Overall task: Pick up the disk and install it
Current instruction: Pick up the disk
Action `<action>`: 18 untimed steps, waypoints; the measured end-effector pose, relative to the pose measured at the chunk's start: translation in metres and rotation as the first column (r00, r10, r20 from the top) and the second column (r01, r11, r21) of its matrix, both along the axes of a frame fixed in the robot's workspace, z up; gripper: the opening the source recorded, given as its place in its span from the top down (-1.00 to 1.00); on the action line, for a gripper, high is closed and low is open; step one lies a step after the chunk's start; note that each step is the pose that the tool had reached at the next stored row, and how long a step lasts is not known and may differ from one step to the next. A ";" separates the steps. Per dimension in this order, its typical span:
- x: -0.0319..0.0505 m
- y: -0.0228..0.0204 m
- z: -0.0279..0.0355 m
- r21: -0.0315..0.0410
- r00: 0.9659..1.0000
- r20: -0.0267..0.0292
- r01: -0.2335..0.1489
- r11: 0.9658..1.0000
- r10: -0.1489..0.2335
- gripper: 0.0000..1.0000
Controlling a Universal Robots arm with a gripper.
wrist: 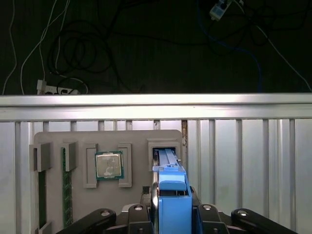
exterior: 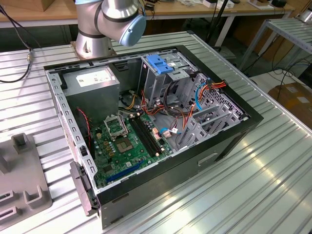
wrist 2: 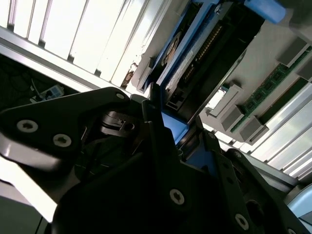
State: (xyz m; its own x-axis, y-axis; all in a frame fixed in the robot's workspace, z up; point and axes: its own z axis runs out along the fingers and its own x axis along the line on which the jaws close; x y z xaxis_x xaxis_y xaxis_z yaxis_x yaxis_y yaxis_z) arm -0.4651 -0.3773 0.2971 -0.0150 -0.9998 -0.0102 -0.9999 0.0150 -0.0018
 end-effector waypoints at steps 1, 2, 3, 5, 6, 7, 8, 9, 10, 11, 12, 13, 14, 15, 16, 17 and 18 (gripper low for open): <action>0.0000 0.0000 0.0004 0.000 1.000 0.000 0.000 1.000 0.000 0.25; 0.0000 0.0000 0.0016 0.000 1.000 0.000 0.000 1.000 0.000 0.25; 0.0000 0.0000 0.0027 0.000 1.000 0.000 0.000 1.000 0.000 0.25; 0.0000 0.0000 0.0050 0.000 1.000 0.000 0.000 1.000 0.000 0.25; 0.0000 0.0000 0.0060 0.000 1.000 0.000 0.000 1.000 0.000 0.25; 0.0000 0.0000 0.0076 0.000 1.000 0.000 0.000 1.000 0.000 0.25; 0.0000 0.0000 0.0088 0.000 1.000 0.000 0.000 1.000 0.000 0.25; 0.0000 0.0000 0.0102 0.000 1.000 0.000 0.000 1.000 0.000 0.25; 0.0000 0.0000 0.0122 -0.001 1.000 0.000 0.000 1.000 0.000 0.25; 0.0000 0.0000 0.0136 -0.001 1.000 0.000 0.000 1.000 0.000 0.25; 0.0000 0.0000 0.0158 -0.001 1.000 0.000 0.000 1.000 0.000 0.25; 0.0000 0.0000 0.0183 -0.001 1.000 0.000 0.000 1.000 0.000 0.25; 0.0000 0.0000 0.0200 -0.001 1.000 0.000 0.000 1.000 0.000 0.25; 0.0000 0.0000 0.0223 -0.001 1.000 0.000 0.000 1.000 0.000 0.25; 0.0000 0.0000 0.0250 -0.001 1.000 0.000 0.000 1.000 0.000 0.25; 0.0000 0.0000 0.0269 -0.001 1.000 0.000 0.000 1.000 0.000 0.25; 0.0000 0.0000 0.0298 -0.001 1.000 0.000 0.000 1.000 0.000 0.25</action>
State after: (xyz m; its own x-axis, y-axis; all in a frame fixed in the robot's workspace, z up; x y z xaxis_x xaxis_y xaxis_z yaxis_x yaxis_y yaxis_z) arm -0.4652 -0.3773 0.3269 -0.0149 -0.9998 -0.0089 -0.9999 0.0150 -0.0014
